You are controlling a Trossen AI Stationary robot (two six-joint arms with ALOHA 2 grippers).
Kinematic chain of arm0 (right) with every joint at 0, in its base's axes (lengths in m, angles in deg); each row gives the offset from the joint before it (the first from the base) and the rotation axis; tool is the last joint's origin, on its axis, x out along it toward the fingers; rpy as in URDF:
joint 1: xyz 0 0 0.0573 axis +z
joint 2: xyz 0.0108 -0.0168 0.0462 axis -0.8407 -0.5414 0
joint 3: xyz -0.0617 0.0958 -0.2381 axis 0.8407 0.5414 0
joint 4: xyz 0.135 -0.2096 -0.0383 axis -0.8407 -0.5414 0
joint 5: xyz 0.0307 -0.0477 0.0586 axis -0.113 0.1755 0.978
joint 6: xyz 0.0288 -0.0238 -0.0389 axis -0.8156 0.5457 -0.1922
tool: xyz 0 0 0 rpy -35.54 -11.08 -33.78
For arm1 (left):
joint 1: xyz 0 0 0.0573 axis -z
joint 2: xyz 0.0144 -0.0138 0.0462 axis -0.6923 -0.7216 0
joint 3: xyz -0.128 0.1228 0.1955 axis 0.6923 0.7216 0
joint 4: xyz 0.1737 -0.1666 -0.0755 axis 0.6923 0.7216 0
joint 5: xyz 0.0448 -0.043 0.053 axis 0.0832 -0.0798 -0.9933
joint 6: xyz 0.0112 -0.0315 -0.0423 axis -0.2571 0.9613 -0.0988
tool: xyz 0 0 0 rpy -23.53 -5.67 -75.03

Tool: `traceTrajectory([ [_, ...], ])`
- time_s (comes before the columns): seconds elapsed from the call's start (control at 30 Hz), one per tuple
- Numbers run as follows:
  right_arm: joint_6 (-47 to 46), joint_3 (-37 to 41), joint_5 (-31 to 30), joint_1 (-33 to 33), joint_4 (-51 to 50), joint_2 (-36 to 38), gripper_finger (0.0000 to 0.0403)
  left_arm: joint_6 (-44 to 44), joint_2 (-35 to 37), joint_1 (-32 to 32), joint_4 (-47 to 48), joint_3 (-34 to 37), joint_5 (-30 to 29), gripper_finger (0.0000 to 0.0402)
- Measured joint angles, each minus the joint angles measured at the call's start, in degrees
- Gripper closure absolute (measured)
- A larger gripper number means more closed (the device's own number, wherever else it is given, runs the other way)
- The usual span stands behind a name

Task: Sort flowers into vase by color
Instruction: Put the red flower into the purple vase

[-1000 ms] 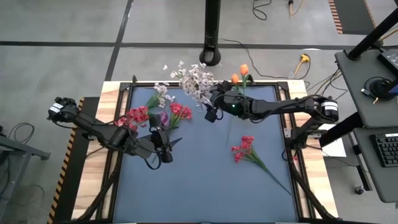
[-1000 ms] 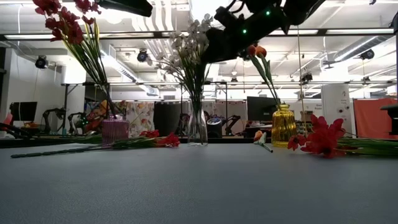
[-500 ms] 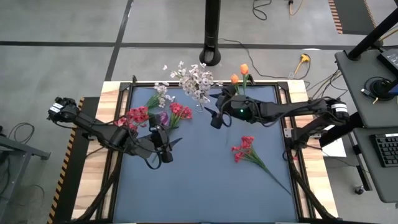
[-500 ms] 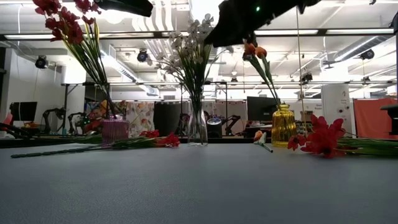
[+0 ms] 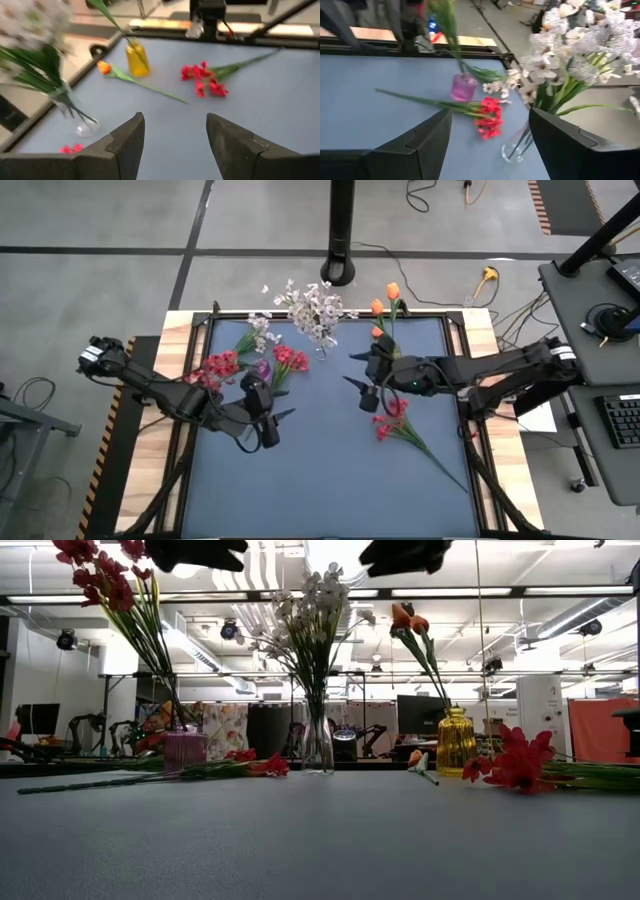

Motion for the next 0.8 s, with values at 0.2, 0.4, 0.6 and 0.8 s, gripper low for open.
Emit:
traceTrajectory([
  [0.2, -1.96, 0.00, -0.02, 3.88, -4.07, 1.85, 0.0145, 7.47, -7.34, 1.91, -0.02, 0.02, 4.66, 0.0206],
  [0.4, -1.98, 0.00, -0.02, 6.46, -4.82, 2.28, 0.0149, 19.53, -15.06, 2.59, 9.59, -3.92, 12.52, 0.0206],
  [0.6, -1.91, 0.00, -0.02, 7.70, -5.57, 2.51, 0.0148, 30.72, -23.39, 4.28, 28.68, -10.55, 19.30, 0.0206],
  [0.8, -1.24, 0.00, -0.01, 8.05, -6.17, 2.51, 0.0151, 38.85, -28.97, 10.37, 32.54, -9.30, 27.19, 0.0206],
])
